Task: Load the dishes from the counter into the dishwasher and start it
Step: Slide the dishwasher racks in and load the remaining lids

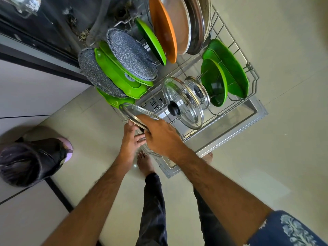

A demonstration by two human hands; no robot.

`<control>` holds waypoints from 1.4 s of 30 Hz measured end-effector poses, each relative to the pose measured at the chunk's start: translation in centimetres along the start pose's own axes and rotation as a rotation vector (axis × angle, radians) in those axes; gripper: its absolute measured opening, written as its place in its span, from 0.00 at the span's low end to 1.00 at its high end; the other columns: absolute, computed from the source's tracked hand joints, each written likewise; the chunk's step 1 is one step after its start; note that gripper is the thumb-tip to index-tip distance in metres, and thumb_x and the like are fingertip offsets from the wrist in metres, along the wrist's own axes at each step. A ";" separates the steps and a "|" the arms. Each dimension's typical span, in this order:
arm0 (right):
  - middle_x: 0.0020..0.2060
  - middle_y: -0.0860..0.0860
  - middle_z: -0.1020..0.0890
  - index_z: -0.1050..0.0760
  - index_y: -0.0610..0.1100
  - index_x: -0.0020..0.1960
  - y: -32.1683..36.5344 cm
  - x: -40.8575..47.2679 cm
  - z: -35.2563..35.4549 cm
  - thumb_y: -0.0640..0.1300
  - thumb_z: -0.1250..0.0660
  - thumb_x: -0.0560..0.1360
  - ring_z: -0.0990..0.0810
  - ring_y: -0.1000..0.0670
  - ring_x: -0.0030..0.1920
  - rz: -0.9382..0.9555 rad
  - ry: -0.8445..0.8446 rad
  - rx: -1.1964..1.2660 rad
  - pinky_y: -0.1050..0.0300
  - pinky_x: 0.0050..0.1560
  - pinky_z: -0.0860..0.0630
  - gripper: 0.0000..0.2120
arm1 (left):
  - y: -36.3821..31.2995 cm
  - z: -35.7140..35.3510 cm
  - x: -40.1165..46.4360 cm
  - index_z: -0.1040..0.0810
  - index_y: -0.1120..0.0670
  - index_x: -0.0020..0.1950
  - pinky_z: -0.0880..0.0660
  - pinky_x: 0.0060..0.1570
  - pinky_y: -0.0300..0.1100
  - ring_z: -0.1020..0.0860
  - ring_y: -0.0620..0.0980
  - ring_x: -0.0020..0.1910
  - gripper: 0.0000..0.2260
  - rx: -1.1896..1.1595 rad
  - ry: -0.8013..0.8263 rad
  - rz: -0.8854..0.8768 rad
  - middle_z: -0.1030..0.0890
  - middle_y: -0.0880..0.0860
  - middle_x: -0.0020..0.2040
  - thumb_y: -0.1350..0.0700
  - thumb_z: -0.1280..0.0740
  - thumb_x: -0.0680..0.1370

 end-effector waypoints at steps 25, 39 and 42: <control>0.44 0.47 0.19 0.42 0.54 0.70 -2.1 2.2 -2.4 0.40 0.39 0.79 0.24 0.50 0.35 0.114 -0.009 0.013 0.54 0.38 0.25 0.23 | 0.2 -0.5 2.6 0.43 0.48 0.81 0.32 0.71 0.59 0.32 0.60 0.74 0.31 -0.078 0.103 0.070 0.40 0.51 0.81 0.35 0.50 0.81; 0.53 0.50 0.21 0.40 0.55 0.70 -5.6 0.6 -3.5 0.46 0.37 0.82 0.21 0.50 0.46 0.175 0.039 0.009 0.56 0.43 0.24 0.21 | 0.3 -0.2 0.7 0.44 0.52 0.81 0.29 0.69 0.55 0.23 0.51 0.63 0.36 -0.030 0.156 0.000 0.36 0.46 0.76 0.37 0.38 0.78; 0.46 0.52 0.22 0.37 0.51 0.65 -6.1 0.3 -3.2 0.47 0.38 0.82 0.25 0.56 0.38 0.160 0.041 0.002 0.61 0.37 0.31 0.14 | 0.1 -0.3 0.5 0.43 0.51 0.79 0.28 0.68 0.53 0.23 0.50 0.62 0.34 0.006 0.145 -0.018 0.32 0.46 0.73 0.38 0.38 0.79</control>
Point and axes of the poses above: each hand's wrist, its own x-axis towards the middle knuckle, its own z-axis out of the back of the hand, y = z × x, the point moved 9 cm from there along x, towards the middle knuckle
